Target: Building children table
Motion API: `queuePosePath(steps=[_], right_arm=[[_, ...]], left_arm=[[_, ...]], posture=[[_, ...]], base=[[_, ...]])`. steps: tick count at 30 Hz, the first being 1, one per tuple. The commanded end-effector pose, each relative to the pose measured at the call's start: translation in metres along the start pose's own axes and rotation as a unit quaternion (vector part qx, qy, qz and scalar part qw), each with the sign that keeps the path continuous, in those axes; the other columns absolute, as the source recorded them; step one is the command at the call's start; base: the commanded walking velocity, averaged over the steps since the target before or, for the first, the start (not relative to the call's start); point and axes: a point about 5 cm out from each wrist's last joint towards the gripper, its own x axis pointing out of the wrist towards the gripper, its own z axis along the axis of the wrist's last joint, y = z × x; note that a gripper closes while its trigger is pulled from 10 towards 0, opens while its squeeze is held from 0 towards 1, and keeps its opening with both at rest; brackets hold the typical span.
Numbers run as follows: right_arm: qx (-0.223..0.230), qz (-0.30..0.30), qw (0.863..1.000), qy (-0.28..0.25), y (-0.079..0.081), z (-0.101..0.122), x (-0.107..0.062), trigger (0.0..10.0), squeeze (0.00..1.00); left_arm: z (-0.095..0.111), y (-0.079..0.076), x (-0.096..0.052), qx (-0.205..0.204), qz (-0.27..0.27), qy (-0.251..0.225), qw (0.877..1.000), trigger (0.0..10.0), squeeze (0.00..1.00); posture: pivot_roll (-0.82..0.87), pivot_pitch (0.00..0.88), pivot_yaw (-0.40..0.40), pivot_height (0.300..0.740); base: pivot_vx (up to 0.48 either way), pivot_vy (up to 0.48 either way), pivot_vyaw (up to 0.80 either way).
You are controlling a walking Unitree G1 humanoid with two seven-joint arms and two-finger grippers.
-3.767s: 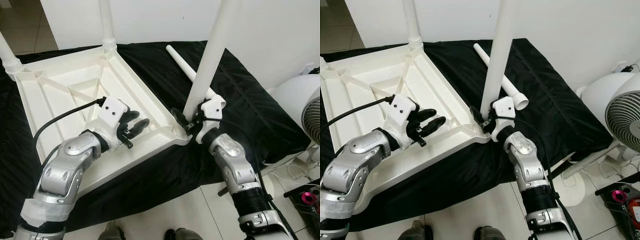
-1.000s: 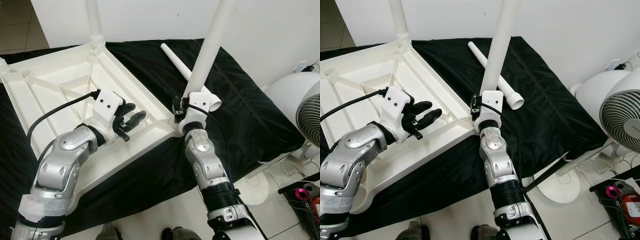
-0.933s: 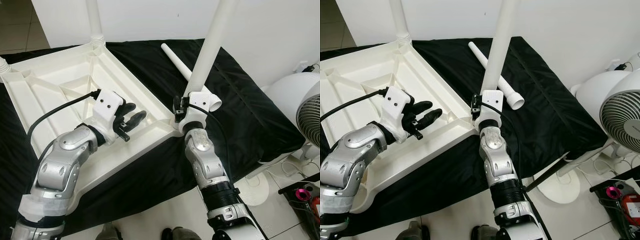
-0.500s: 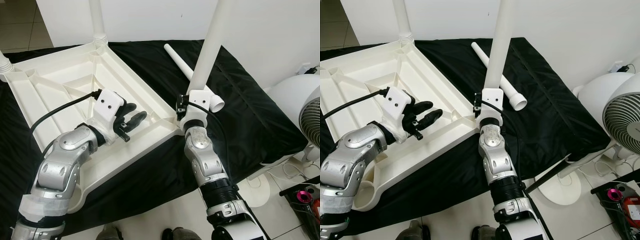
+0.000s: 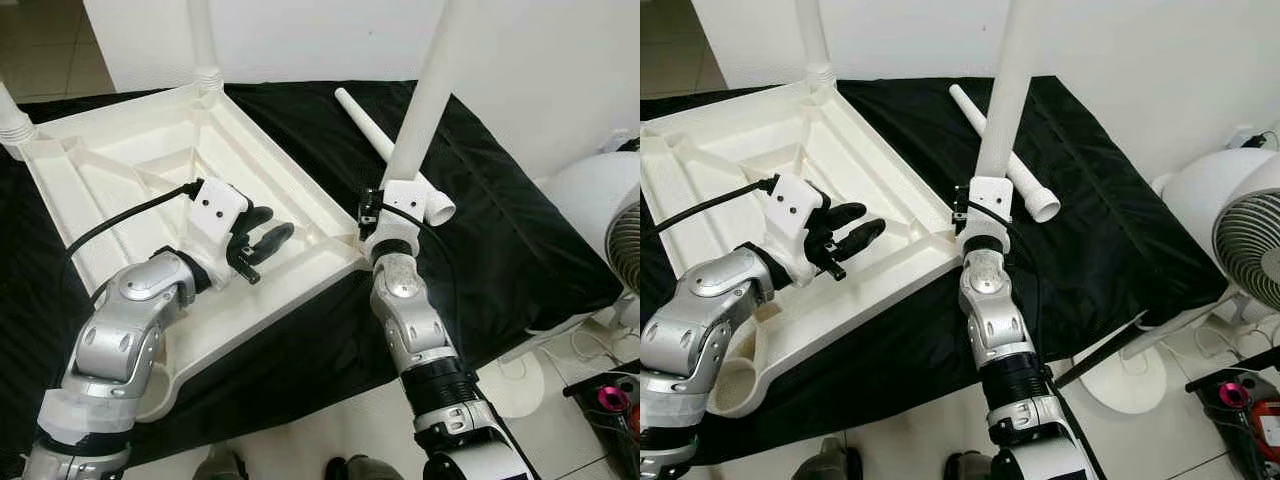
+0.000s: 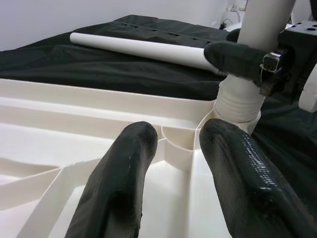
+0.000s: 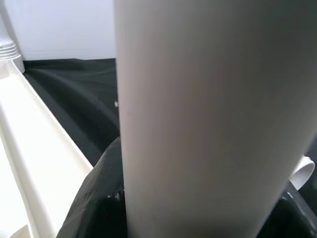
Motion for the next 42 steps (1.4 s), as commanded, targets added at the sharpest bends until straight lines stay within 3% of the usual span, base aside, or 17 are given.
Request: queuePosePath(steps=[1,13,19,35,36,37,42], right_arm=[[0.010,-0.026,0.999,-0.043,-0.006,0.015,0.001,10.0,0.00],[0.020,-0.030,0.999,-0.007,-0.005,0.002,-0.002,10.0,0.00],[0.053,-0.050,0.996,0.055,-0.008,-0.012,0.000,10.0,0.00],[0.030,-0.043,0.998,0.037,-0.010,-0.007,0.005,10.0,0.00],[0.032,-0.036,0.998,0.029,-0.009,-0.005,0.004,10.0,0.82],[0.041,-0.016,0.999,0.020,-0.008,-0.003,0.003,10.0,1.00],[0.050,0.039,0.998,-0.023,-0.005,0.007,0.002,10.0,1.00]], left_arm=[[0.001,-0.002,0.000,0.003,0.013,-0.005,1.000,10.0,0.00],[0.001,-0.002,0.000,0.003,0.011,-0.004,1.000,10.0,0.00],[0.001,-0.002,-0.001,0.004,0.011,-0.002,1.000,10.0,0.00],[0.001,-0.002,-0.001,0.003,0.014,0.000,1.000,10.0,0.00],[0.001,-0.001,-0.001,0.003,0.014,0.000,1.000,10.0,0.00],[0.001,-0.001,-0.001,0.004,0.015,-0.001,1.000,10.0,0.00],[0.002,-0.001,-0.001,0.004,0.017,-0.002,1.000,10.0,0.00]], posture=[[-0.02,0.067,-0.059,0.740],[-0.02,0.073,-0.060,0.740],[-0.02,0.079,-0.058,0.740],[-0.02,0.087,-0.057,0.740],[-0.02,0.087,-0.058,0.740],[-0.02,0.086,-0.058,0.740],[-0.02,0.087,-0.060,0.740]], base=[[0.000,0.000,0.00],[0.000,0.000,0.00],[0.000,0.000,0.00],[0.000,0.000,0.00],[0.000,0.000,0.00],[0.000,0.000,0.00],[0.000,0.000,0.00]])
